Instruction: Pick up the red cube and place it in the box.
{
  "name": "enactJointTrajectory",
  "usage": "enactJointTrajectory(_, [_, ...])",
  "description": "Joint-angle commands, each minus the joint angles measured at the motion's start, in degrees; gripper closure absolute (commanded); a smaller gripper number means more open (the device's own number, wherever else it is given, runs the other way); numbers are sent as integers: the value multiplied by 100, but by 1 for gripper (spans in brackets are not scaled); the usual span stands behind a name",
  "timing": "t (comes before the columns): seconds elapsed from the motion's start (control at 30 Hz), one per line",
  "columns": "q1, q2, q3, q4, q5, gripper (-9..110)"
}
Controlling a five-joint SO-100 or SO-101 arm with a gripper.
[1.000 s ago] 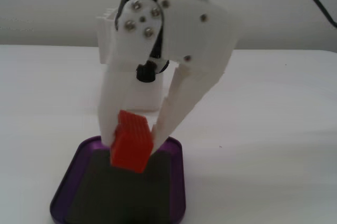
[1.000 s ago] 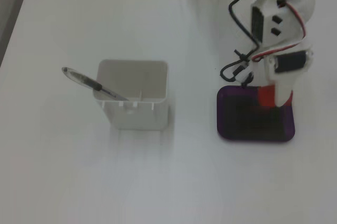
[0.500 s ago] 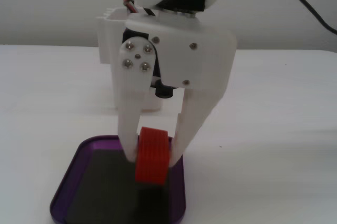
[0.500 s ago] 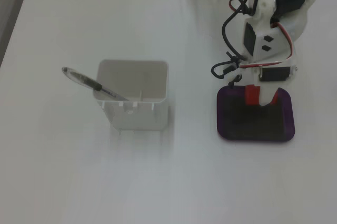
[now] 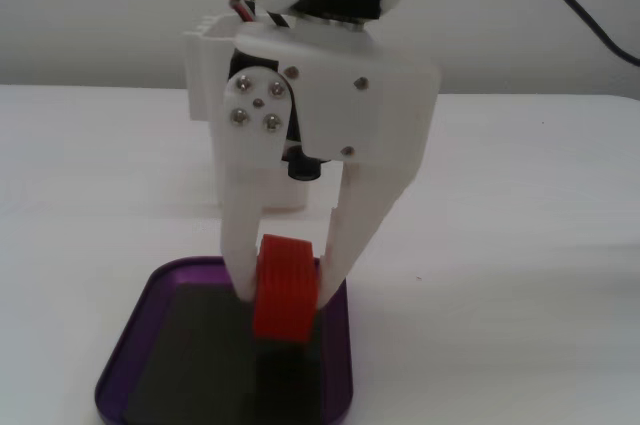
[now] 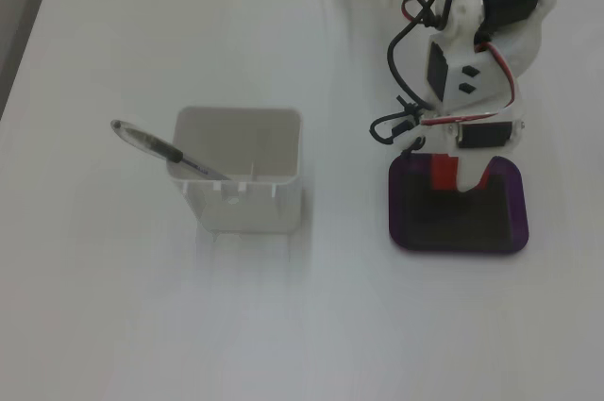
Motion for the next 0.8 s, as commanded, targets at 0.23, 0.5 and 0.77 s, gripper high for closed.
enactJointTrajectory(0.23, [-44, -369, -193, 18, -193, 102])
enactJointTrajectory(0.5, [70, -378, -272, 26, -185, 92])
enactJointTrajectory(0.77, [325, -352, -571, 88, -211, 90])
